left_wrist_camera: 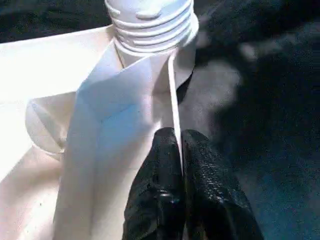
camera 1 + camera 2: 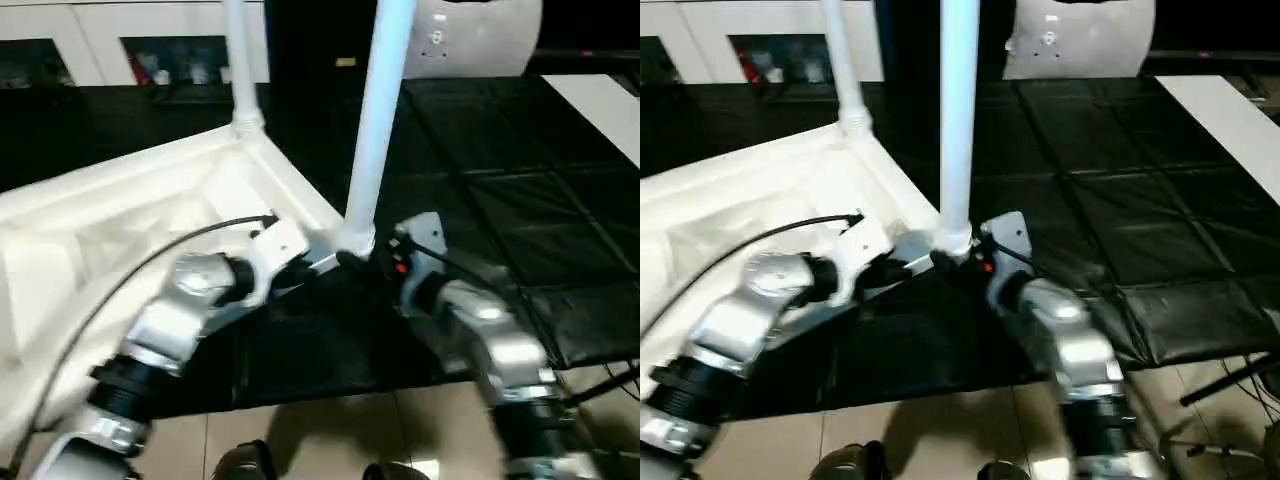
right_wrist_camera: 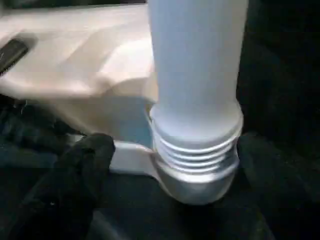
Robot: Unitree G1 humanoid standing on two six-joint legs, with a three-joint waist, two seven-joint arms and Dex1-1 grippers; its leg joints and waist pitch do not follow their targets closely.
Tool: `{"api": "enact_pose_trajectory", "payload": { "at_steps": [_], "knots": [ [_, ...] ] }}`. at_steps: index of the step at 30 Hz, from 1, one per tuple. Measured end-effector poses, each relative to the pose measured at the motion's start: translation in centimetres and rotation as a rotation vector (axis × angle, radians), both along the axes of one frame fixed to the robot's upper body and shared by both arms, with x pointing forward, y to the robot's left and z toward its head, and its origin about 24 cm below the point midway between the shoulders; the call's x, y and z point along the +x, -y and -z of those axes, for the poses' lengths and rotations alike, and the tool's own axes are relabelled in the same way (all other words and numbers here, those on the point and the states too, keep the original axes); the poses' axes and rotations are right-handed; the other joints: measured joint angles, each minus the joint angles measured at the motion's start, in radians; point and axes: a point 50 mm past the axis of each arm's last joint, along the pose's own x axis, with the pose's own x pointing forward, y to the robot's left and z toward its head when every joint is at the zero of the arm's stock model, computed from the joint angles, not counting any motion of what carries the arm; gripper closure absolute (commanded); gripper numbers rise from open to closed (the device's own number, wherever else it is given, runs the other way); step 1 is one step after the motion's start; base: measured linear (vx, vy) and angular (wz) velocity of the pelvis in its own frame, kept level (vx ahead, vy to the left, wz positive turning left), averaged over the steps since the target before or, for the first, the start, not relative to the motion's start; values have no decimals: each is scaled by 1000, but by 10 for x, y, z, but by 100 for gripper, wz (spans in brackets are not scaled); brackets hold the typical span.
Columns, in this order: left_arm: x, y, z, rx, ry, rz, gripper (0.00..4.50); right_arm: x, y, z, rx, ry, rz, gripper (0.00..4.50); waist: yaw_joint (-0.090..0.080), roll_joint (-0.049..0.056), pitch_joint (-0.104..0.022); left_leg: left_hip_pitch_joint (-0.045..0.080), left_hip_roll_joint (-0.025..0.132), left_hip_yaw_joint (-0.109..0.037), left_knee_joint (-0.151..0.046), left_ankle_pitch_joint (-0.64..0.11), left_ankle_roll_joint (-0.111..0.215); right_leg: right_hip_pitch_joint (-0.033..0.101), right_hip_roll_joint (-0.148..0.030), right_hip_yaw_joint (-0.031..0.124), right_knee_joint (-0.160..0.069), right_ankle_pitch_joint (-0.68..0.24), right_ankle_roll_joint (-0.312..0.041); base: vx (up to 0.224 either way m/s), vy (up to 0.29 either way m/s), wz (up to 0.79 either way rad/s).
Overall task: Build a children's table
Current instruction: Rotate leg to tighten
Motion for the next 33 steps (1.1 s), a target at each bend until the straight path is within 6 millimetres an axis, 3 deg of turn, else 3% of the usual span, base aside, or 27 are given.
{"api": "enact_pose_trajectory", "payload": {
  "at_steps": [6,12,18,33],
  "knots": [
    [-5,-11,0,-11,-82,163,450,-9,12,-5,-67,26,-257,5,23,0,0,0,-2,0,3,0,1,2,-3,0,1,1,-1,0,0,0],
    [-6,-16,-2,30,-131,315,450,-13,17,-14,-109,25,-480,5,28,-1,0,0,-2,0,5,0,2,2,-3,0,3,3,-4,0,0,0],
    [-7,-15,-3,58,-164,439,450,-16,18,-3,-135,-18,-626,51,32,-1,0,0,-2,0,7,1,2,2,-3,0,4,5,-8,0,0,0],
    [-8,-12,-3,66,-188,520,450,-14,16,-2,-141,-57,-741,171,47,-3,1,0,-1,1,7,2,4,2,-3,0,4,5,-9,0,0,0]
  ]
}}
